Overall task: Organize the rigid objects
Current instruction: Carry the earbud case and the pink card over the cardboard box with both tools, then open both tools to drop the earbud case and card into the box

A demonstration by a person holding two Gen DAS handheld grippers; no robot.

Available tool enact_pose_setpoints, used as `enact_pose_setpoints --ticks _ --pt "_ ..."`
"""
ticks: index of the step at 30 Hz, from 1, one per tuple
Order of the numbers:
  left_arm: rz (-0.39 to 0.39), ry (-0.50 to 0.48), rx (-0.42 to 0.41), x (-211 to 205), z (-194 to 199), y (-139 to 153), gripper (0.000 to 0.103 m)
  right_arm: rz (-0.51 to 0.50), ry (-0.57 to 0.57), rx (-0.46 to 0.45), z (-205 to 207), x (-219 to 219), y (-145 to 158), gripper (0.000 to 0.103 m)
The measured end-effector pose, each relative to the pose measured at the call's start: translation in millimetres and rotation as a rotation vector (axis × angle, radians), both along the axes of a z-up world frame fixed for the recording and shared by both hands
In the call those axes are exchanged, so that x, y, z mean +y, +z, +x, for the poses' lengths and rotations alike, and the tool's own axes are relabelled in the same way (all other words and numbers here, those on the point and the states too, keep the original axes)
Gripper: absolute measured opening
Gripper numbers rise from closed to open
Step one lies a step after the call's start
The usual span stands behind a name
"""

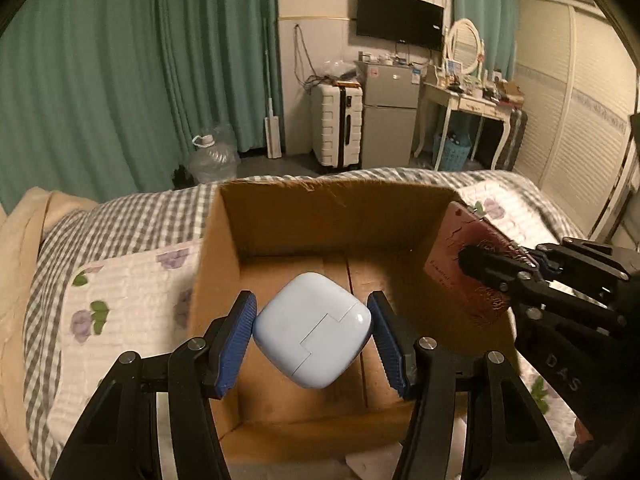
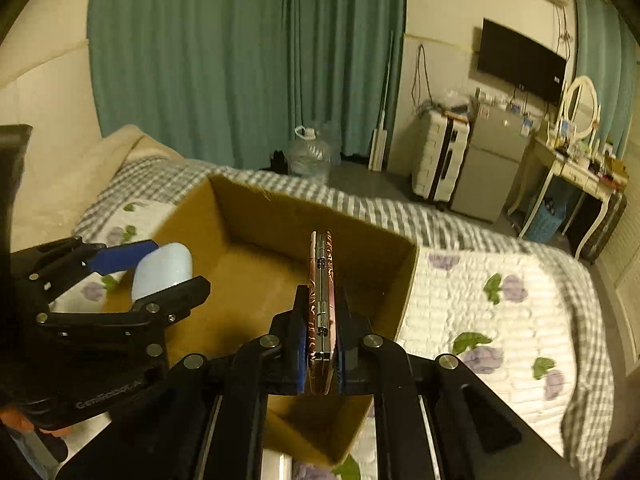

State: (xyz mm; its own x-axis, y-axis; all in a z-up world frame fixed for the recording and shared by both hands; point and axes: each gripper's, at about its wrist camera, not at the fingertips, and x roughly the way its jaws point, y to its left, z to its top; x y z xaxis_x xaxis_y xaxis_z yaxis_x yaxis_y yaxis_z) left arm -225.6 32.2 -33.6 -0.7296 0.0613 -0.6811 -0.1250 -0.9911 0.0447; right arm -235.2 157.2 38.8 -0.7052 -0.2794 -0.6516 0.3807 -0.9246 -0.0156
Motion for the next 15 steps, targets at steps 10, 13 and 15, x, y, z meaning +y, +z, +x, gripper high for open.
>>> enact_pose_setpoints --ticks 10,13,15 --pt "-0.025 0.020 -0.022 -1 0 -8 0.064 -0.058 -0.034 -0.034 -19 19 -21 0.015" --pt "-0.019 0.034 -0.008 -4 11 6 0.064 -0.060 -0.056 -0.009 -11 22 -10 0.063" --pt "-0.018 0.036 0.010 -6 24 16 0.065 -0.071 -0.075 0.015 -3 28 1 0.064"
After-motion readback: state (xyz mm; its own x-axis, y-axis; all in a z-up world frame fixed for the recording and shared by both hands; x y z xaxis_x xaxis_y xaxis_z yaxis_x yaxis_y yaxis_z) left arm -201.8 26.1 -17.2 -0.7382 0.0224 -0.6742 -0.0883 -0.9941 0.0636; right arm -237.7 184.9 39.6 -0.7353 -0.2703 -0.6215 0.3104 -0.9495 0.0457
